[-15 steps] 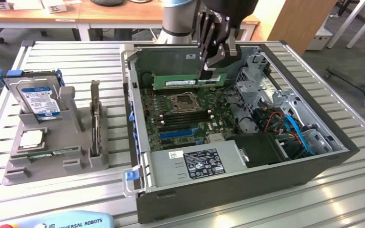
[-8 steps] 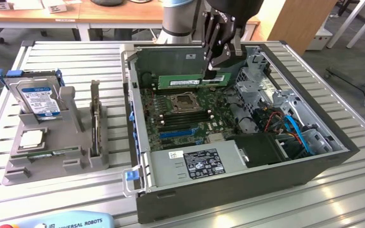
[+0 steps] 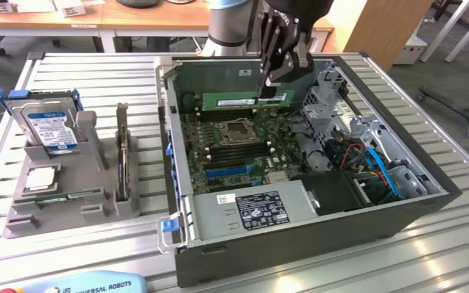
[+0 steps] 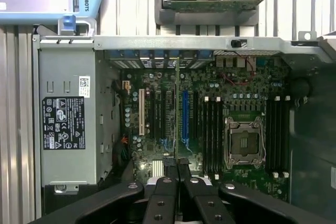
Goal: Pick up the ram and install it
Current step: 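Pick up the ram and move it above insertion slot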
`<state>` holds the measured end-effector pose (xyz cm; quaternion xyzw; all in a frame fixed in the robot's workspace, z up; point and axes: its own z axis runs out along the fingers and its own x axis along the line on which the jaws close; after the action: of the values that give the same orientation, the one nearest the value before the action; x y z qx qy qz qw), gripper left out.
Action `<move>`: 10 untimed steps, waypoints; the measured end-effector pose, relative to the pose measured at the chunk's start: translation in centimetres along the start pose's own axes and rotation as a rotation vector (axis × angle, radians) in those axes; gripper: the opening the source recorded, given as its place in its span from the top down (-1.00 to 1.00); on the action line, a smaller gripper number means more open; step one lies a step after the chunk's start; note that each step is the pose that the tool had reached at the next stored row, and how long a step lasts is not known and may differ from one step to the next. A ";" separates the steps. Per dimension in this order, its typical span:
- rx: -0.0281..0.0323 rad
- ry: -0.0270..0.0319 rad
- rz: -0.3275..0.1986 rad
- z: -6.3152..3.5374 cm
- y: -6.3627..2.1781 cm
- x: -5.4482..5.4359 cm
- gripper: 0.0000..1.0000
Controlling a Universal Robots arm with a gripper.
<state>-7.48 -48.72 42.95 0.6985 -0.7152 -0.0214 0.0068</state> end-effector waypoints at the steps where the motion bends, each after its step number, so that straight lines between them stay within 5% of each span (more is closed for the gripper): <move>1: 0.0000 0.0000 0.000 0.01 0.00 -0.2 0.77; 10: -0.0001 0.0002 0.000 0.09 -0.15 -1.8 0.77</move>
<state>-7.30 -46.90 42.89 0.6986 -0.7152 -0.0213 0.0068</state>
